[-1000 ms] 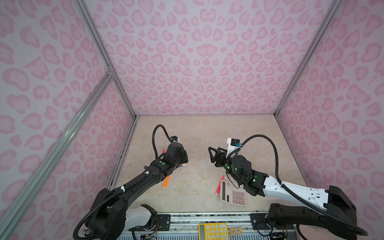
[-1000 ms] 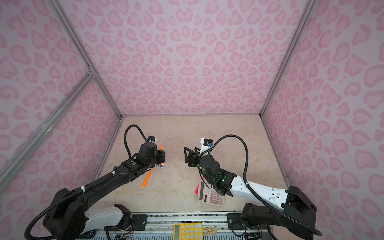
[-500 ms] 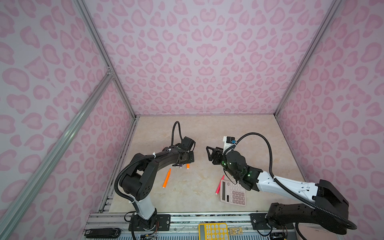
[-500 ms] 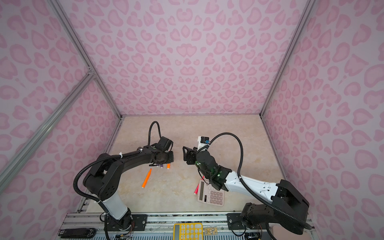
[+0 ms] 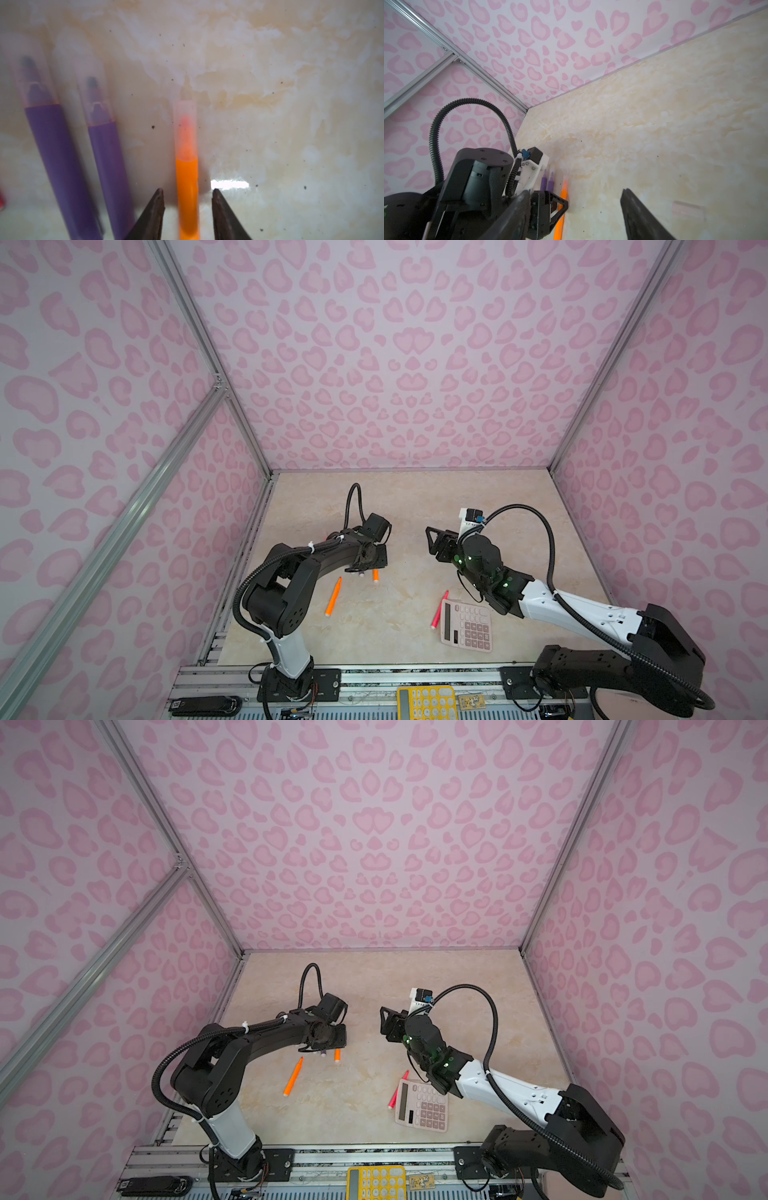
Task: Insert the pens into the pen caps
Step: 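Lay the capped orange marker beside the purple markers and open the left gripper, then grasp the uncapped pink marker near the calculator with the left gripper and lift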
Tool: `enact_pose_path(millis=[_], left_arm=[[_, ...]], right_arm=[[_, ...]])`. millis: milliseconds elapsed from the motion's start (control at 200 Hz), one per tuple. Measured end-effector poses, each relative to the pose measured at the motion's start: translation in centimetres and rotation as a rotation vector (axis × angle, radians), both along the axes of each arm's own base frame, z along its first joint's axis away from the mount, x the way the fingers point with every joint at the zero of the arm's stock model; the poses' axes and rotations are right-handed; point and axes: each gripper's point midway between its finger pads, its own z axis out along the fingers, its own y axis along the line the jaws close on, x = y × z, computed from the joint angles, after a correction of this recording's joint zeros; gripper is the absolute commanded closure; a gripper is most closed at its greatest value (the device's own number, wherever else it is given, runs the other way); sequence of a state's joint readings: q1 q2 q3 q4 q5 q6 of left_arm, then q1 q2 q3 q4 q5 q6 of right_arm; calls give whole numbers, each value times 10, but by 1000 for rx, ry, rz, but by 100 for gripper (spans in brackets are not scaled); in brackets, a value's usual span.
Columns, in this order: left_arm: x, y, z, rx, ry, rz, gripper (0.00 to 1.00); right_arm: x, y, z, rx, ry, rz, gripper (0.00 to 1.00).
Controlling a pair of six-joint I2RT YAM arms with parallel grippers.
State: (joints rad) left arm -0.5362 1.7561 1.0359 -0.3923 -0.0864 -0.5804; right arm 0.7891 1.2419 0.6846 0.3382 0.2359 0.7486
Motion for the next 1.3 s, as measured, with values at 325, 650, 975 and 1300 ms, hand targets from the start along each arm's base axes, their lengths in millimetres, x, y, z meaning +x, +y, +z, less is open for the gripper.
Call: enact_pose_path(millis=[325, 650, 975, 1300], left_arm=[[-29, -48, 76, -60, -217, -218, 46], [-57, -124, 59, -85, -133, -483, 49], [-83, -161, 40, -73, -52, -628, 50], [-90, -143, 26, 5, -17, -602, 50]], right_arm=[[18, -52, -5, -25, 17, -134, 31], [20, -89, -2, -29, 15, -212, 31], [16, -99, -2, -32, 7, -229, 31], [13, -110, 6, -36, -12, -254, 30]])
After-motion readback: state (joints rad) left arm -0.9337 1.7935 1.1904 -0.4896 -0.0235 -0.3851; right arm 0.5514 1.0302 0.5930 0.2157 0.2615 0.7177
